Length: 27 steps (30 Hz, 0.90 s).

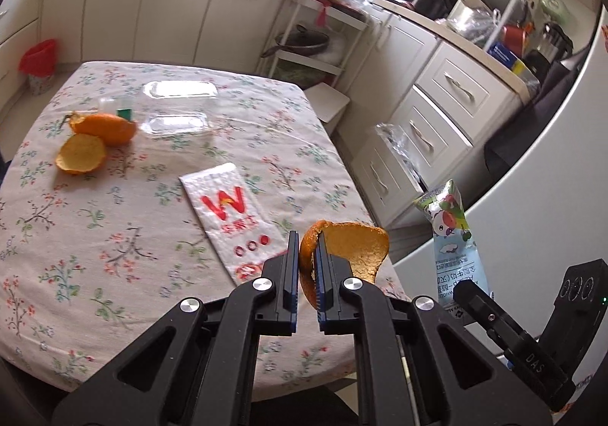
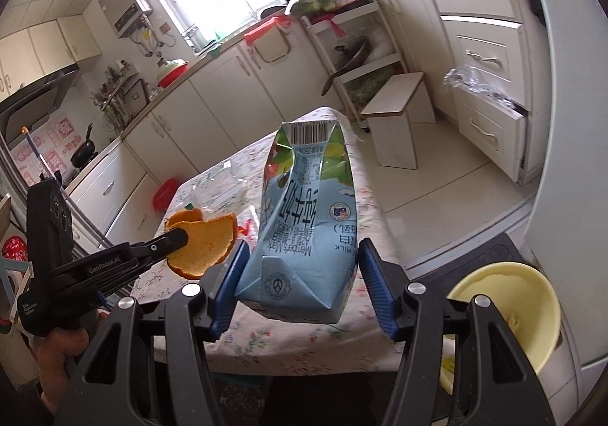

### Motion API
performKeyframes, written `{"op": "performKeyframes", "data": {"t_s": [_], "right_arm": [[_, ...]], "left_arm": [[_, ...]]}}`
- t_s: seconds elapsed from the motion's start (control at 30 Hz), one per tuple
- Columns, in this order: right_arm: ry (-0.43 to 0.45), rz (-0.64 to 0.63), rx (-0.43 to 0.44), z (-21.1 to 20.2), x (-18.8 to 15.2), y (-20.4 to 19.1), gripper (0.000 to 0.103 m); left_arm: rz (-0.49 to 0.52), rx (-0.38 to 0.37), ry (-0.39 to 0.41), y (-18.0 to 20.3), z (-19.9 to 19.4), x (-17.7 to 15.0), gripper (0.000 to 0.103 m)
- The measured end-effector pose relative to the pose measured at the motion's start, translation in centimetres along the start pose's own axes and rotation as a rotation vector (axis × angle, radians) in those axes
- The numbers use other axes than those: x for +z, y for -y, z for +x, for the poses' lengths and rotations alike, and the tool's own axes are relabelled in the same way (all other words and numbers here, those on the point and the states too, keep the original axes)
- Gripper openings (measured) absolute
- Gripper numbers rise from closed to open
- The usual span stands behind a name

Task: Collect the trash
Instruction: 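Lower carton and peel into the yellow bin and open both grippers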

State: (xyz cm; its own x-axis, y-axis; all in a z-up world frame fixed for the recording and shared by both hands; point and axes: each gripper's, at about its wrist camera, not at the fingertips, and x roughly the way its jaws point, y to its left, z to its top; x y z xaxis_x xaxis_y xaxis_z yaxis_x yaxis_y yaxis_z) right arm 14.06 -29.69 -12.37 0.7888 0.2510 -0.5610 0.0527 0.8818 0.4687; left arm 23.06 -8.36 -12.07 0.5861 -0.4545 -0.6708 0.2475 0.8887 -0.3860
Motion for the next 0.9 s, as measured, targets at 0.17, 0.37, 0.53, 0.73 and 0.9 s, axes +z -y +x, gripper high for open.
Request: {"op": "performKeyframes", "data": {"t_s": [0.17, 0.37, 0.53, 0.73, 0.9], "right_arm": [[0.003, 0.046, -0.048, -1.2, -0.6, 2.8, 0.058], [-0.002, 0.088, -0.092, -2.3, -1.4, 5.3, 0.058], [-0.014, 0.117, -0.123, -2.8, -2.3, 7.0, 0.058], [-0.032, 0.155, -0.157, -3.3, -3.4, 9.3, 0.058], [-0.049, 0.187, -0.184, -3.5, -4.1, 10.9, 0.058]], "left_arm": [[0.058, -0.024, -0.036, 3.1, 1.5, -0.9, 0.007], [0.109, -0.047, -0.07, 5.9, 2.9, -1.8, 0.007], [0.148, -0.065, -0.096, 7.9, 4.1, -2.5, 0.007], [0.19, -0.082, -0.126, 10.1, 5.5, -3.4, 0.007], [0.223, -0.093, -0.152, 11.6, 6.6, -4.2, 0.007]]}}
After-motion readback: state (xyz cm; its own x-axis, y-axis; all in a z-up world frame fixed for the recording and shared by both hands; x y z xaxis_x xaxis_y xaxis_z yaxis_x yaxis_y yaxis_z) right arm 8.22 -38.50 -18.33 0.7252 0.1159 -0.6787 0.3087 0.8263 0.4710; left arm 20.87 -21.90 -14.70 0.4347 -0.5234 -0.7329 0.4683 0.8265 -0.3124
